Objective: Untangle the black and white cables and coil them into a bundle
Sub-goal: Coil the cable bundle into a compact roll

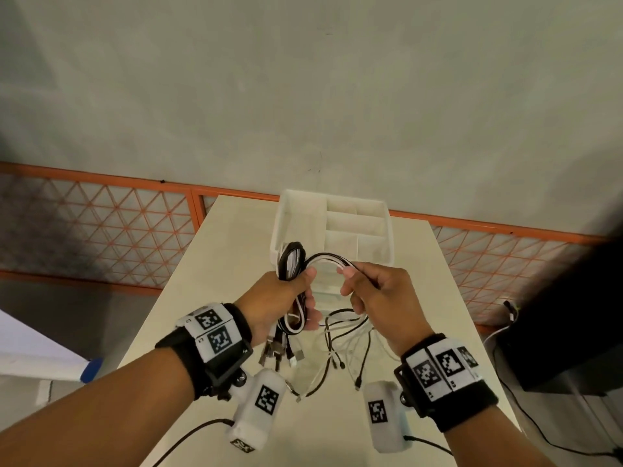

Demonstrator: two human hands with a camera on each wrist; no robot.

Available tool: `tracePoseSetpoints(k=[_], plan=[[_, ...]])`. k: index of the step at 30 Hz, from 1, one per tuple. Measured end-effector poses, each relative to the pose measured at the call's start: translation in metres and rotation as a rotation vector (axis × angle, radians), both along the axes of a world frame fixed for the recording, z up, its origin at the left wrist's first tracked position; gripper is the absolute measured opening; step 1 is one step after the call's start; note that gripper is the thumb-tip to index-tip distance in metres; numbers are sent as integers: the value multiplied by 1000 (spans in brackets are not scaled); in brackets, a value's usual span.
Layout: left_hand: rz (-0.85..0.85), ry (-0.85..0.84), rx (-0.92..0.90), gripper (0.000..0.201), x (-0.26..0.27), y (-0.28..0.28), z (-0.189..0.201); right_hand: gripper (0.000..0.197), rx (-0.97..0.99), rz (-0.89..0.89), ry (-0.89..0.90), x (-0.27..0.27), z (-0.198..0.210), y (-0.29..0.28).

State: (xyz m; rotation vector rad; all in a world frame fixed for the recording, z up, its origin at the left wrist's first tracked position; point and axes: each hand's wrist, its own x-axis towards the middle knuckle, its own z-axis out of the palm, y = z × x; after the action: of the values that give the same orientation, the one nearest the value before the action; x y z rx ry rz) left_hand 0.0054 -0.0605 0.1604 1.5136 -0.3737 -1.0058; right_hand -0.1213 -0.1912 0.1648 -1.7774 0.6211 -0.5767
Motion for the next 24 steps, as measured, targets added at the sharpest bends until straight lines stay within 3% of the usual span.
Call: tracePoseSetpoints(k=[2,6,10,14,17,20,23,24], plan=[[-33,-20,5,55,-7,-2,3,23,-40,-28,-43,5,-10,9],[-182,-77,-19,79,-15,-6,11,28,-356,108,-120,11,-22,41],[-59,-32,-62,45,-11,-9,18,54,-372,296,-65,7,-28,50],[158,106,-171,29,-4,-8,21,73,-461,231,-61,-4,-38,43],[142,136,-269,19,-3,-7,23,49,-400,176,31,-4,-46,31],[12,-31,-275,5,-10,-5,22,19,-484,241,115,1,-49,25],[-105,-179,-284,4,-13,-2,19,8,-525,220,117,3,-53,26],[-121,-201,-286,13,-12,0,19,18,-524,212,137,3,-53,25]])
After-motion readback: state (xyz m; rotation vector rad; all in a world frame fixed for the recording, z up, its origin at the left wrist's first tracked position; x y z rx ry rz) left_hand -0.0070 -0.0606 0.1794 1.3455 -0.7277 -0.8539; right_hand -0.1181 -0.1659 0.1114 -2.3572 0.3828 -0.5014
